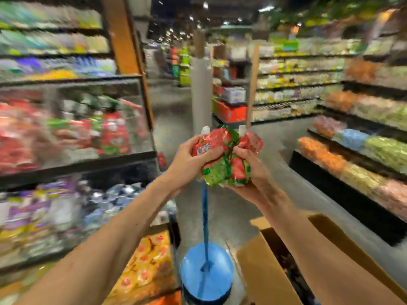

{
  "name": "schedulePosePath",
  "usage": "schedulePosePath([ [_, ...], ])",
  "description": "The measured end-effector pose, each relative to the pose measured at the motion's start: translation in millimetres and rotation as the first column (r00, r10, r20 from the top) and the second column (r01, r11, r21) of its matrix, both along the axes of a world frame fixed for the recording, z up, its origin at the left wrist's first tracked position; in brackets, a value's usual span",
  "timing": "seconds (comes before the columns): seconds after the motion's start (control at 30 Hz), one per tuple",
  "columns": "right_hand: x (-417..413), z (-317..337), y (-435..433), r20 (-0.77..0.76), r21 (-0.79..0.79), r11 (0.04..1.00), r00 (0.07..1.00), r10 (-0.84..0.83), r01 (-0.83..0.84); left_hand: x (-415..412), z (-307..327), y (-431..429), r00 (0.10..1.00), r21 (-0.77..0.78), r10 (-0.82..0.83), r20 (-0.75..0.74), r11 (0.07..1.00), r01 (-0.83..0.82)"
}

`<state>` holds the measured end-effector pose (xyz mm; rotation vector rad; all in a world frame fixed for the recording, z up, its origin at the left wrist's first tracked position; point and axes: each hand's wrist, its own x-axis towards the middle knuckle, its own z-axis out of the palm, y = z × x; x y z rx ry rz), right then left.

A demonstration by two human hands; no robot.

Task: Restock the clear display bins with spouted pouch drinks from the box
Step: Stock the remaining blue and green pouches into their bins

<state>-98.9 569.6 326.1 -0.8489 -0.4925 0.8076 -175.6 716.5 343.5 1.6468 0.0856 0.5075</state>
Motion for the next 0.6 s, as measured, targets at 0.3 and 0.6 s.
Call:
schedulePosePath([
  [0.3, -110.9, 47.7, 142.3, -0.075, 0.152, 0.908, 0.911, 0.405, -0.391, -137.1, 43.7, 101.4, 0.937, 0.030, 0.325, 0.132, 0.943, -0.331],
  [0.6, -232.5, 56.2, 288.4, -0.073, 0.064, 0.894, 0.892, 0.446, -0.443, -263.2, 43.3, 229.9, 0.631, 0.308, 0.754, 0.184, 0.565, -0.765],
])
